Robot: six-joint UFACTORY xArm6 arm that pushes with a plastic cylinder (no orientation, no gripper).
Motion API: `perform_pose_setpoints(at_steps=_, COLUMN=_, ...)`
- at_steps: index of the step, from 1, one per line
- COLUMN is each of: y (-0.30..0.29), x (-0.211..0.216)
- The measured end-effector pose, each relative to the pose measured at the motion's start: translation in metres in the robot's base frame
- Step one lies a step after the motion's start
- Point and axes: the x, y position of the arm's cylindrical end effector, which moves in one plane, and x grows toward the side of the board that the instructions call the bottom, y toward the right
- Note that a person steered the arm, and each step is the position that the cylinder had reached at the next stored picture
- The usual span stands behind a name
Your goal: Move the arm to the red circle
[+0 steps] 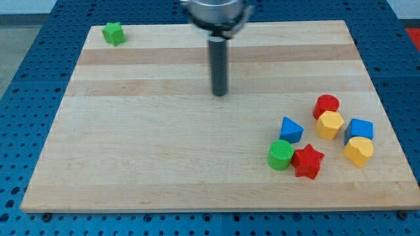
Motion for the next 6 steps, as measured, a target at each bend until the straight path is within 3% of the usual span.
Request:
perform_pose_setpoints(at_steps=3, y=0.209, x=0.0)
perform_pose_setpoints(at_steps=6, y=0.221, x=0.044)
